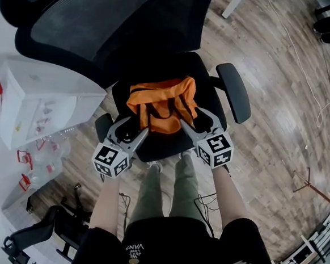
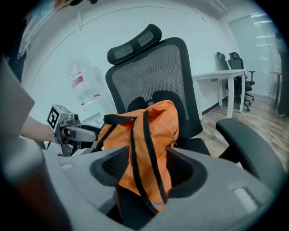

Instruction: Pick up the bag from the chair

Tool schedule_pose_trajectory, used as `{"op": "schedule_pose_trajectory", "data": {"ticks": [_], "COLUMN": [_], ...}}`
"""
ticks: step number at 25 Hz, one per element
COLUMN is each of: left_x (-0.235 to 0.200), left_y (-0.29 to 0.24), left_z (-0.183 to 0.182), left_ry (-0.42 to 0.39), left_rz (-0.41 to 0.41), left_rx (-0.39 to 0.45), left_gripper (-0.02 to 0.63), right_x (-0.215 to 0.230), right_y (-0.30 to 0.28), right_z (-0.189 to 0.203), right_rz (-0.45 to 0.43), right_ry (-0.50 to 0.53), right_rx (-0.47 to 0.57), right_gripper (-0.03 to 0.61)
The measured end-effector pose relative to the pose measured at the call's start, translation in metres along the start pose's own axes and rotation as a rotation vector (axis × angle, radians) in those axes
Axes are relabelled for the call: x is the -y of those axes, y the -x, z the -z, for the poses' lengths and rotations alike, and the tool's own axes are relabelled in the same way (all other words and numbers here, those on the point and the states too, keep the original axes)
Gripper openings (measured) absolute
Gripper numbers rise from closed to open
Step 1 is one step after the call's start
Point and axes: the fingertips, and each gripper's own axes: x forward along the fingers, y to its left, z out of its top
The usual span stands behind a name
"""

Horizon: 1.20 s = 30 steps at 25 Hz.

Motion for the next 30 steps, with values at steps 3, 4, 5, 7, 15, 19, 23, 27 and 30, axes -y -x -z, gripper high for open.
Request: {"op": "schedule_pose_trajectory", "data": {"ticks": [3, 4, 5, 7, 15, 19, 23, 27, 30], "left_x": [-0.001, 0.000, 0.001, 0.005, 0.021, 0.025, 0.025, 0.030, 0.034], "left_y": [-0.007, -0.009, -0.012, -0.016, -0.015, -0.010, -0.006, 0.000, 0.006], "left_z": [0.004, 0.005, 0.006, 0.009, 0.017, 0.016, 0.013, 0.004, -0.003], "left_ry": [0.013, 0.017, 0.022, 0.030, 0.025, 0.017, 0.019, 0.025, 0.022], "left_rz": [0.004, 0.011, 0.020, 0.044, 0.093, 0.085, 0.084, 0.094, 0.112], "left_rx": [-0.004, -0.007, -0.012, -0.030, -0.104, -0.101, -0.092, -0.066, -0.048], "left_gripper": [0.250, 0.249, 0.249, 0.249, 0.185, 0.103, 0.047, 0.031, 0.028], "right_x": [-0.002, -0.003, -0.005, -0.009, -0.014, -0.012, -0.011, -0.009, -0.011], "right_y": [-0.009, -0.012, -0.014, -0.017, -0.010, -0.002, 0.005, 0.017, 0.027], "right_z": [0.006, 0.008, 0.008, 0.009, 0.008, 0.006, 0.002, 0.001, -0.008], "right_rz": [-0.021, -0.031, -0.039, -0.050, -0.021, 0.014, 0.045, 0.070, 0.086], "right_ry": [0.003, 0.007, 0.017, 0.054, 0.125, 0.129, 0.127, 0.116, 0.116], "right_rx": [-0.020, -0.027, -0.033, -0.048, -0.090, -0.080, -0.073, -0.072, -0.044], "right_gripper": [0.256, 0.256, 0.255, 0.247, 0.106, 0.047, 0.032, 0.032, 0.021]}}
